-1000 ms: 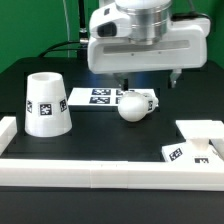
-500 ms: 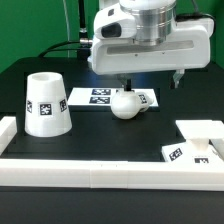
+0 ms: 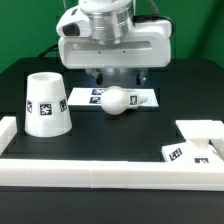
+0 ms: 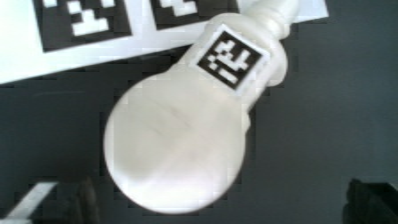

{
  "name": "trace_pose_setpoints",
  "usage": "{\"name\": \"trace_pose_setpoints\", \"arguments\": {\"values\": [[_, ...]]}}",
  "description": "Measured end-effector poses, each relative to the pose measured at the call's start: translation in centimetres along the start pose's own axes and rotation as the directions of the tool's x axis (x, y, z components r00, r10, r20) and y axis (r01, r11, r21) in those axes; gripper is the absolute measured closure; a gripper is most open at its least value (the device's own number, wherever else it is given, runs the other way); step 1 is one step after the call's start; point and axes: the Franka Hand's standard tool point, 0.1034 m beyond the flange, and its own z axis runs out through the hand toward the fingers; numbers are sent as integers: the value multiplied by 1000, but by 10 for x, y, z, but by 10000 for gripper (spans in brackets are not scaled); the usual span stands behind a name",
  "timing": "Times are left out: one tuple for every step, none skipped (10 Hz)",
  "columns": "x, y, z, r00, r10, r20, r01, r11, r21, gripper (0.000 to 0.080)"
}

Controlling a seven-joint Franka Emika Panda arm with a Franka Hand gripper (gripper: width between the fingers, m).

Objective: Assemble lamp

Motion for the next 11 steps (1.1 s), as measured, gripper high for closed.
{"name": "trace_pose_setpoints", "arguments": {"values": [[0,-1,0,1000,-4,0,4,1000,-1,100],[0,-1,1,1000,-4,1,4,1000,-1,100],[0,-1,1,1000,-4,1,4,1000,-1,100],[-1,0,1,1000,9,3,-9,1000,4,100],[-6,8,5,997,71,15,-72,997,23,100],[-12,14,10,994,103,28,-103,994,20,100],[-15,11,11,993,112,35,-113,993,18,100],[-21,11,13,988,143,57,-145,989,22,100],[-24,13,15,983,172,70,-175,984,36,100],[-23,11,15,984,167,69,-170,985,35,100],[-23,11,16,984,166,69,-168,985,35,100]]}}
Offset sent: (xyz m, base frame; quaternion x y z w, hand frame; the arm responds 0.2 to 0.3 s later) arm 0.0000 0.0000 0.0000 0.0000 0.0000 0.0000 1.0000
